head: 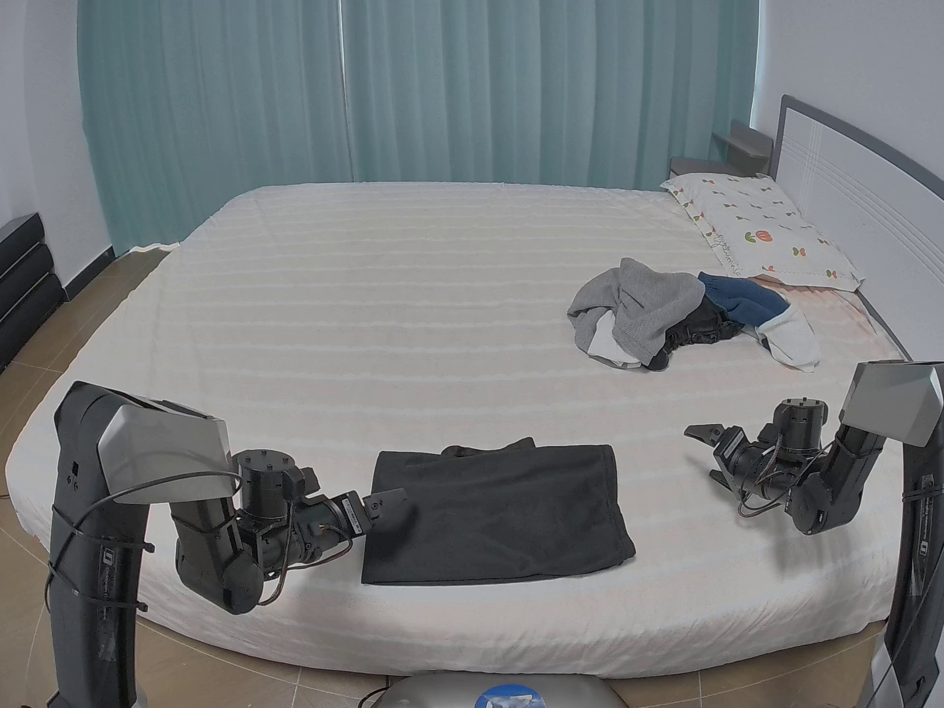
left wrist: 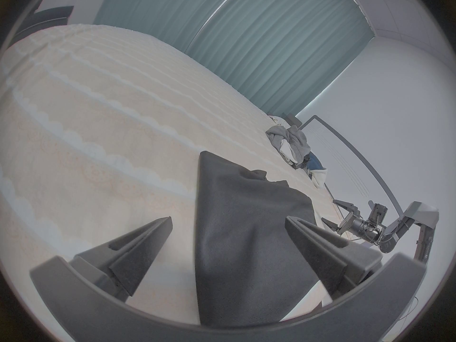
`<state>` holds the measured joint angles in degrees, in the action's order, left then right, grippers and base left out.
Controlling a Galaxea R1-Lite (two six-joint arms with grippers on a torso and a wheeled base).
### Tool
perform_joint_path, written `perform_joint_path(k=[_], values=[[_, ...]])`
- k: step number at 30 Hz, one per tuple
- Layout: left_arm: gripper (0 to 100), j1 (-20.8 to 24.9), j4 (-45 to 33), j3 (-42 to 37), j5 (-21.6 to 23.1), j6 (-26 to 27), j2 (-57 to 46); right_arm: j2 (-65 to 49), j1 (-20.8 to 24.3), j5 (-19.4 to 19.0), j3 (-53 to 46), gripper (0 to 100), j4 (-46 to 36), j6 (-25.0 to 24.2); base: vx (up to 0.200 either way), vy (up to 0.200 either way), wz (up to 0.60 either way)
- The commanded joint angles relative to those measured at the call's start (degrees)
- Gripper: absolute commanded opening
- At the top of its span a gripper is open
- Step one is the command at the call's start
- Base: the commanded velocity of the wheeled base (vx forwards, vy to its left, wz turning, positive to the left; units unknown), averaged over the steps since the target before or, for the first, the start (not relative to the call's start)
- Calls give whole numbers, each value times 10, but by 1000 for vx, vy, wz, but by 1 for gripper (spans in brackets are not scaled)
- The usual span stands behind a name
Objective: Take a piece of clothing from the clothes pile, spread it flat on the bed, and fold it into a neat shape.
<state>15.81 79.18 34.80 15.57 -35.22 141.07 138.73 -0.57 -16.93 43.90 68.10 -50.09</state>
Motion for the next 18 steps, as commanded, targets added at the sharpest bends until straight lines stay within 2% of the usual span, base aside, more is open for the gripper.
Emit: perform_joint_path(k=[1,18], values=[[100,5,2,-3,2,-2,13,1,0,0,0,100,0,0,0,0,0],[100,19,3,14,-2,-13,18,1,0,0,1,100,0,0,0,0,0]])
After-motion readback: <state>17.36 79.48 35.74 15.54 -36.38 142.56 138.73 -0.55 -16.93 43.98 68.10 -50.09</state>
